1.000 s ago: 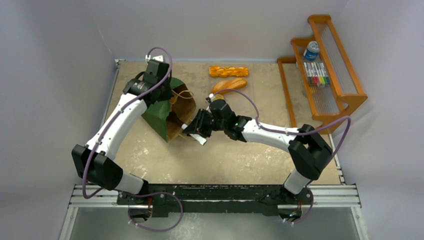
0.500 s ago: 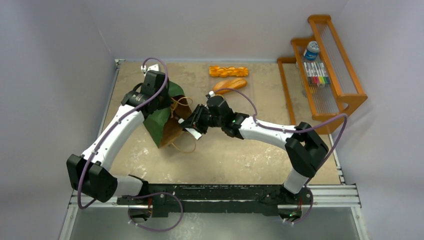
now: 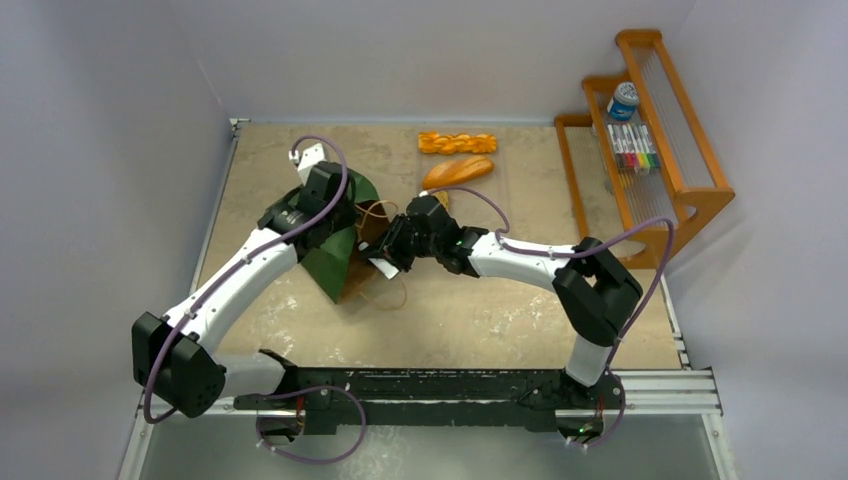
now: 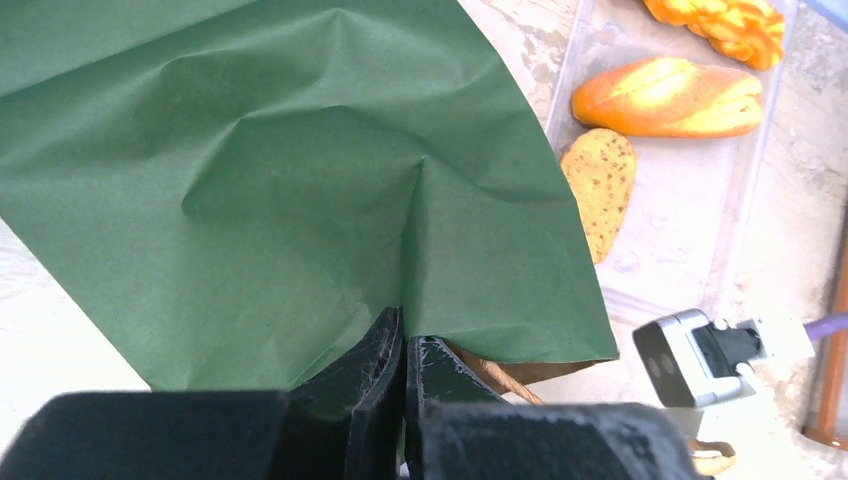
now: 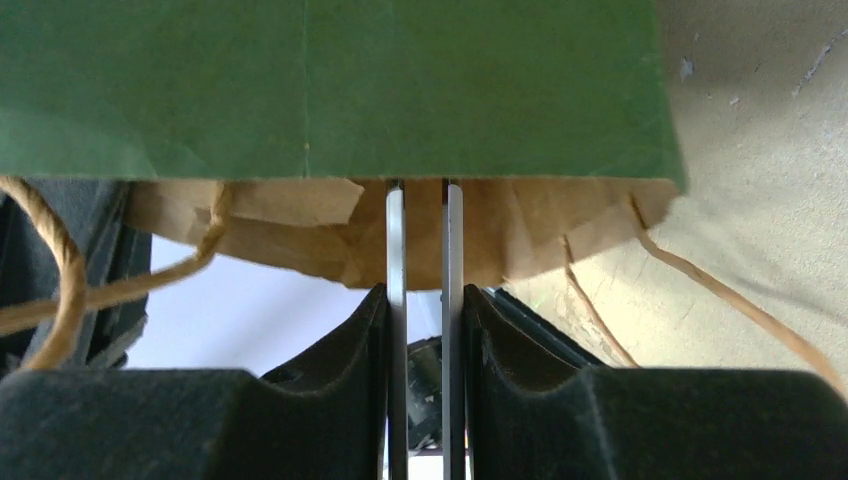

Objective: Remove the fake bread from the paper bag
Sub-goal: Take out the fake bread from the paper bag.

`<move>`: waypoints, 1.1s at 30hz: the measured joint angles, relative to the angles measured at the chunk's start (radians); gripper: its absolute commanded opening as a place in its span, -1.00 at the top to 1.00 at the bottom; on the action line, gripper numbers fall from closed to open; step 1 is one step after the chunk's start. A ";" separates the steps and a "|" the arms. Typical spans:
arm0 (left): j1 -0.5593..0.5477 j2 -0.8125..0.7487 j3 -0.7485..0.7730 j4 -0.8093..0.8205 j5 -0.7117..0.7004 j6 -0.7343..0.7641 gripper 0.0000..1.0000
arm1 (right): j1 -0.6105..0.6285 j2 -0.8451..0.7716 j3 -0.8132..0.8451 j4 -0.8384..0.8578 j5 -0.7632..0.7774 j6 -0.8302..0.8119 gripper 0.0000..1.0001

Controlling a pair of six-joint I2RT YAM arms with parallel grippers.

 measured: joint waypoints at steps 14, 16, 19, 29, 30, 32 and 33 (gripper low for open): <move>-0.078 0.002 -0.003 0.041 -0.123 -0.132 1.00 | 0.000 -0.007 -0.092 0.076 0.050 0.078 0.45; -0.078 0.002 0.001 0.041 -0.135 -0.139 1.00 | -0.001 -0.016 -0.128 0.100 0.053 0.097 0.42; -0.078 0.002 0.002 0.040 -0.138 -0.151 1.00 | -0.001 -0.018 -0.160 0.135 0.051 0.124 0.38; -0.078 0.006 0.016 0.029 -0.142 -0.158 1.00 | -0.007 -0.019 -0.192 0.238 0.051 0.140 0.31; -0.078 0.008 0.020 0.027 -0.143 -0.157 1.00 | -0.008 -0.019 -0.189 0.238 0.051 0.128 0.31; -0.077 0.016 0.034 0.019 -0.145 -0.148 1.00 | -0.008 -0.019 -0.184 0.236 0.051 0.105 0.30; -0.074 0.023 0.047 0.008 -0.144 -0.139 1.00 | -0.008 -0.021 -0.182 0.232 0.052 0.091 0.30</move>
